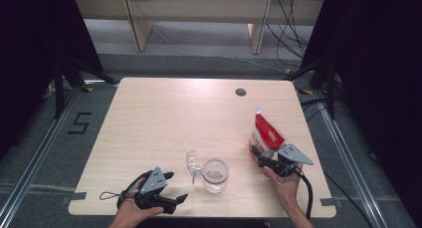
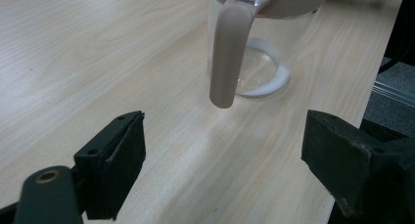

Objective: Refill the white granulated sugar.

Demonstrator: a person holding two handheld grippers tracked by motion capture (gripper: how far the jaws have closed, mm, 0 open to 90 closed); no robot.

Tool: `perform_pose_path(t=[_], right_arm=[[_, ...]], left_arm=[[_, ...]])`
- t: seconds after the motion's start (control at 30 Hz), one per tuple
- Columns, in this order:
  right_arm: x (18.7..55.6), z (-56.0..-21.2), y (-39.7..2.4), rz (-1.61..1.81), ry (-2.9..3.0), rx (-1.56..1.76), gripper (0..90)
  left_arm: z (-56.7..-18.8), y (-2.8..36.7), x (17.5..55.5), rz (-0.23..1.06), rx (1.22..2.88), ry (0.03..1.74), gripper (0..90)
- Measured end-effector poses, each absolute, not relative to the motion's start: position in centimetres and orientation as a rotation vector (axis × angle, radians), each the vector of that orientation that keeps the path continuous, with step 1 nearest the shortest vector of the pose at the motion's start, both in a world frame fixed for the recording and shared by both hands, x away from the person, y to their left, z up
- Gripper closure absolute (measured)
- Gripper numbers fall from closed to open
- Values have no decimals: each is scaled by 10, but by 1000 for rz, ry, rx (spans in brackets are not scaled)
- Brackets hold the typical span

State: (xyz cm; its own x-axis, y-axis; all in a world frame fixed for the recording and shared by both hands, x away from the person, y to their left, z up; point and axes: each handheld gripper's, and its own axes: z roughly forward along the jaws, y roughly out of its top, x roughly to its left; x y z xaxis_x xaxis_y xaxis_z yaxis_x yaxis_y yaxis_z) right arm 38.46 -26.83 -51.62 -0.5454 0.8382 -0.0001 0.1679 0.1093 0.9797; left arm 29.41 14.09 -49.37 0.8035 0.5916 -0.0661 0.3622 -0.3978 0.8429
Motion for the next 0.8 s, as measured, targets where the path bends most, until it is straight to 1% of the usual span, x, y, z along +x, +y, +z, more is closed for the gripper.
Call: perform_pose_path(t=[0.13,0.3,0.53,0.57,0.6,0.67,0.8], right_arm=[[385,-516,-269,1481,1803,973,322],[385,-516,-268,1482,1797,979,319],[387,-516,-270,1465,1805,950,366],[385,-516,-268,1482,1796,970,370],[386,-516,-268,1484,1805,960,373],[383,-516,-264,1502,1747,1006,384],[382,-514,-266,1449,1802,987,406]], left_arm=[[-494,141,295,309,2048,673,161],[-493,141,295,310,2049,676,161],[-493,141,295,324,2047,673,161],[-493,142,295,316,2049,670,162],[-493,141,294,288,2046,703,161],[-492,142,294,294,2053,697,161],[-492,142,294,296,2052,697,161]])
